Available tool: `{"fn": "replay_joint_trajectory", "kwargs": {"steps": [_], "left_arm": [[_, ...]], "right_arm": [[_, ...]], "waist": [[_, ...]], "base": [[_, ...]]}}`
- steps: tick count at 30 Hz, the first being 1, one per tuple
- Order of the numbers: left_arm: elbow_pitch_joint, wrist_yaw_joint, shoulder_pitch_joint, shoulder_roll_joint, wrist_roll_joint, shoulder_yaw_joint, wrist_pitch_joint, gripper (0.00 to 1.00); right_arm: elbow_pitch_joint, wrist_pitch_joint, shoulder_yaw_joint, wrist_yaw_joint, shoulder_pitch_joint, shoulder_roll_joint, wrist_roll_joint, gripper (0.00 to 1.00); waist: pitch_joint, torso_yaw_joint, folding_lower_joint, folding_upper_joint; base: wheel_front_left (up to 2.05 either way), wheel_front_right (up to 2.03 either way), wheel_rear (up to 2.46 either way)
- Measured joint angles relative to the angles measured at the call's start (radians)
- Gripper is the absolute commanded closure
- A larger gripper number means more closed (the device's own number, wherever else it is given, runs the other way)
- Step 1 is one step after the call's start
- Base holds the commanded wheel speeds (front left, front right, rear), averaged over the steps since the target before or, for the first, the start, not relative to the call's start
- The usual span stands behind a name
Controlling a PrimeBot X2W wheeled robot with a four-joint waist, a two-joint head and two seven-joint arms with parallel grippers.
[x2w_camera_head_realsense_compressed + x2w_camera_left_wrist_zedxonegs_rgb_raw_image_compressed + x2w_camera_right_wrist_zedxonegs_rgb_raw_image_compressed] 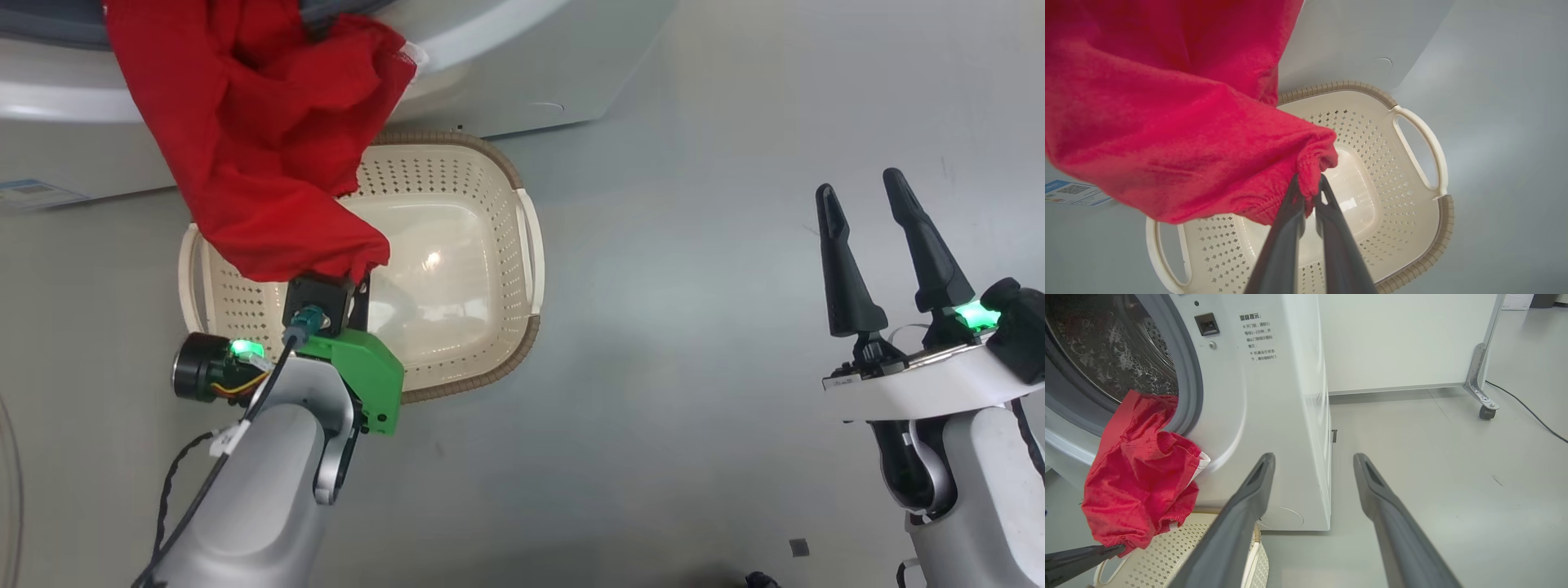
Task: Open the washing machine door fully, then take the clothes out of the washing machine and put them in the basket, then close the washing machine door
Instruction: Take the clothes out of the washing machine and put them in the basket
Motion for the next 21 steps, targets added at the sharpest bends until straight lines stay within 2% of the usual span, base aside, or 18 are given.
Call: {"fn": "replay_joint_trajectory", "kwargs": {"steps": [5,21], "left_arm": [[0.117,0.000,-0.087,-0.002,-0.006,0.027,0.039,1.00],[0.314,0.000,-0.215,-0.005,-0.063,0.091,0.033,1.00]], "right_arm": [[-0.001,0.000,0.026,0.000,-0.049,0.007,0.014,0.00],[0.027,0.000,0.028,0.000,-0.104,0.015,0.035,0.00]], "waist": [[0.054,-0.034,0.0000,0.0000],[0.118,-0.103,0.0000,0.0000]], "base": [[0.00,0.00,0.00],[0.00,0.00,0.00]]}}
